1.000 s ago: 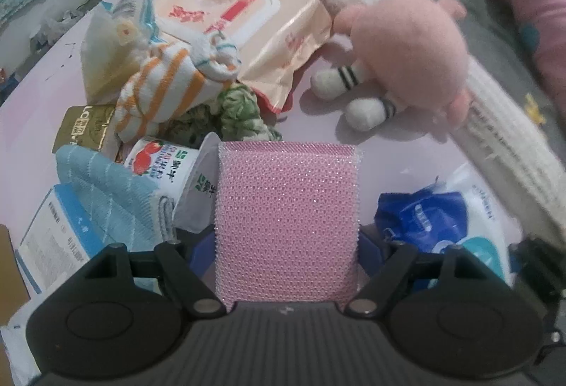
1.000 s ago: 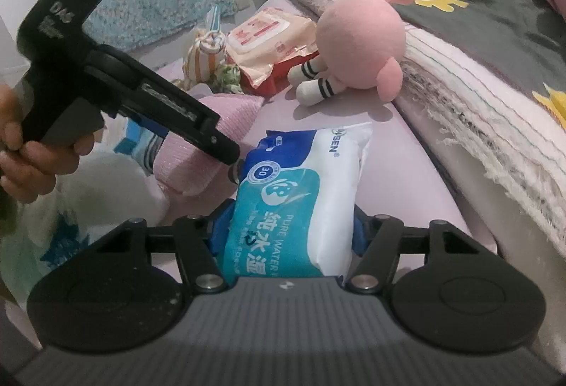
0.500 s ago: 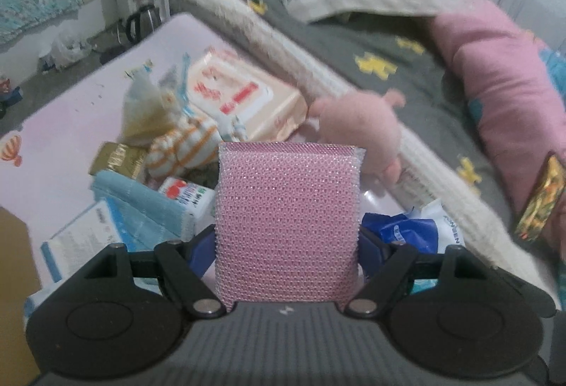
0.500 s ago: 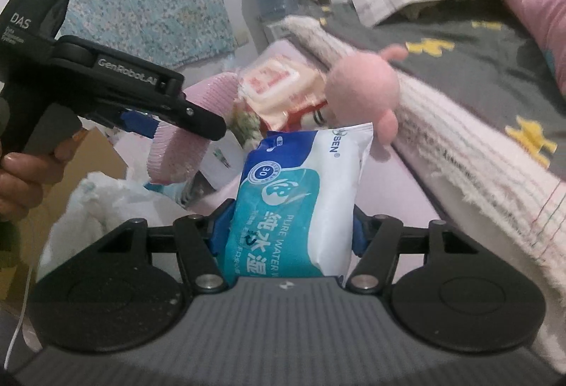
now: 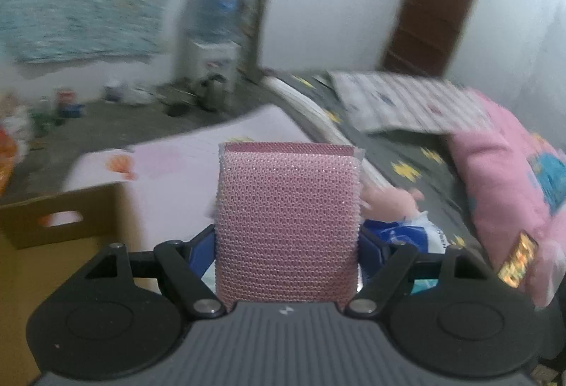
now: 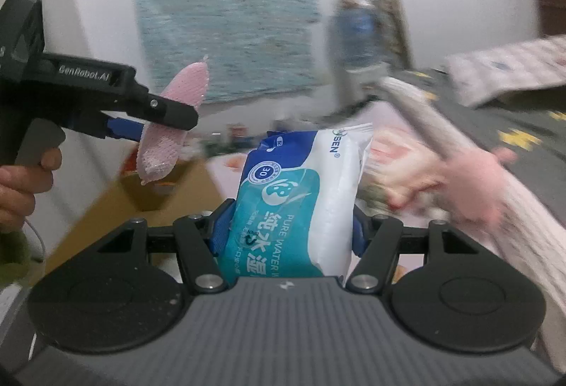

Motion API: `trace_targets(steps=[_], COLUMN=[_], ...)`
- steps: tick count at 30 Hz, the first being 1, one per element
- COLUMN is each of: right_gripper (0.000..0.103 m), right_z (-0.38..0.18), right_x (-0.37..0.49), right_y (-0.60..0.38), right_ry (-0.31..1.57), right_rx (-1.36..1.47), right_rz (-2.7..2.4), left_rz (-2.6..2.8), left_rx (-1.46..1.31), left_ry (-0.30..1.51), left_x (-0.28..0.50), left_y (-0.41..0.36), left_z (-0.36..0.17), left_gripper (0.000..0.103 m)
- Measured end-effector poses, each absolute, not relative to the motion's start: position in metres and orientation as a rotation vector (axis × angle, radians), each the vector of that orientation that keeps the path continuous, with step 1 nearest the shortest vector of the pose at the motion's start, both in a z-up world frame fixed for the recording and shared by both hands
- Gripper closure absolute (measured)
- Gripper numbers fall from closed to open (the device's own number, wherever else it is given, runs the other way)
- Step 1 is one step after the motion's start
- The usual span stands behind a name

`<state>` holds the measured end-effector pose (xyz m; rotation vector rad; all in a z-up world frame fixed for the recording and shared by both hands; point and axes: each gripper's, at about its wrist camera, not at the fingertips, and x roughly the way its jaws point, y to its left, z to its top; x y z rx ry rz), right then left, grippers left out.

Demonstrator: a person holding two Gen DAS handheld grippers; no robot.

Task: Organize soft objects
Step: 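Carry the sponge in the left tool while the right tool carries the wipes over the box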

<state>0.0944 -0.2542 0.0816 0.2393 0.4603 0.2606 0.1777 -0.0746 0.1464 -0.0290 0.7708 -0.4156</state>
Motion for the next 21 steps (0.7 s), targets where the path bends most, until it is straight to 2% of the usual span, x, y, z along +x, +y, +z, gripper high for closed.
trace_targets(steps=[7,17,21], right_gripper=[0.042,0.042,0.042], right_z=[0.112,0.117,0.114], right_x=[0.151,0.245,0.280], right_y=[-0.172,-0.030,0.030], right_ry=[0.512,0.732,0.808], right_rx=[0.261,0.237,0.182], right_rz=[0.498,0.595,0.581], left_rz=[-0.183,0.087,0.153], left_rx=[-0.087,-0.128,-0.153], left_ry=[0.753,0.866,0.888], left_x=[0.173,0.226,0.249], left_y=[0.031,0.156,0.183], left_z=[0.147,0.092,0.074], left_gripper=[0.022,0.022,0.022])
